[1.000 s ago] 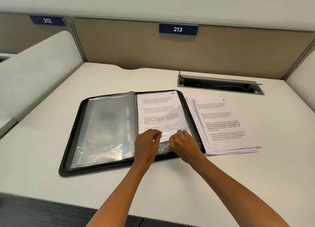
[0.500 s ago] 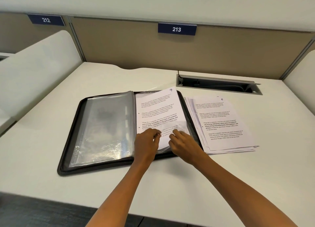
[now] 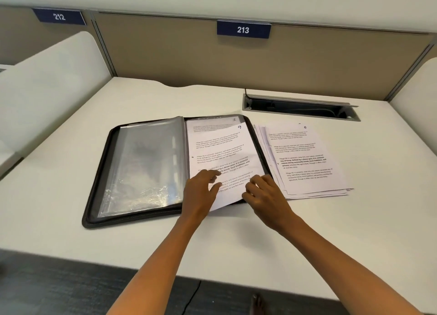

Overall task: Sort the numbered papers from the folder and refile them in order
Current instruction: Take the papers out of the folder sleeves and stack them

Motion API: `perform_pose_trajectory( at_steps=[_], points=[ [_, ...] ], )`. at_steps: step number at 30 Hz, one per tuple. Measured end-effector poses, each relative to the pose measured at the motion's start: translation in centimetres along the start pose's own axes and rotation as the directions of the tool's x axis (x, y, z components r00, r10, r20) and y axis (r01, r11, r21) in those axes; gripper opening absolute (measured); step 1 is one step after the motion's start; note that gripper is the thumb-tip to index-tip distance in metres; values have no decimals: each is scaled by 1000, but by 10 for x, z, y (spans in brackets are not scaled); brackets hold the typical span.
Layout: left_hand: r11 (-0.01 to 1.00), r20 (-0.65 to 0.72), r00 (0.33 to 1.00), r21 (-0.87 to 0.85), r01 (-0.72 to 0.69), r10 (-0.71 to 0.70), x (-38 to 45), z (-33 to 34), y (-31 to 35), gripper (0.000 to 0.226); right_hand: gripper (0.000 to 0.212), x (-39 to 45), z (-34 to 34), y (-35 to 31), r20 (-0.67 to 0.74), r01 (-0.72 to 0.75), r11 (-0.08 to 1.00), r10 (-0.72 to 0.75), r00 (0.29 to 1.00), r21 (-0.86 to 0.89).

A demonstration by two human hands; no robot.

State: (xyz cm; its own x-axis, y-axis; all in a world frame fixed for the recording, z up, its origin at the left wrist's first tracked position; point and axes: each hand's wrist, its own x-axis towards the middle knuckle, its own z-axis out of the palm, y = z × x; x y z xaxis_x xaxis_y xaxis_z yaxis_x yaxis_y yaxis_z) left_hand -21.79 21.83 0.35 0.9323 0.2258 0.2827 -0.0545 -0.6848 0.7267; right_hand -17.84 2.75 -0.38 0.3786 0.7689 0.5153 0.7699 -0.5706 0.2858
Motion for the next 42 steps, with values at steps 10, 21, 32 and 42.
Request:
perform_pose_trajectory(
  at_steps=[10,21,32,42],
  points=[
    [953,-60,956,92,290,-286,-45,-2,-25,13,21,-66,-12,-11,125,-149,977,130,984,155],
    [886,35,887,-53,461,-460,-59,4,-19,9,30,-54,-12,-15,477,-922,123,826,300,366],
    [794,85,830,-252,554,-552,-82,-6,5,7,15,-74,-26,-8,582,-864,-303,813,-15,401],
    [652,133,754,-421,630,-643,-99,-1,7,11,15,-112,-64,-13,660,-745,-453,751,-24,489]
  ],
)
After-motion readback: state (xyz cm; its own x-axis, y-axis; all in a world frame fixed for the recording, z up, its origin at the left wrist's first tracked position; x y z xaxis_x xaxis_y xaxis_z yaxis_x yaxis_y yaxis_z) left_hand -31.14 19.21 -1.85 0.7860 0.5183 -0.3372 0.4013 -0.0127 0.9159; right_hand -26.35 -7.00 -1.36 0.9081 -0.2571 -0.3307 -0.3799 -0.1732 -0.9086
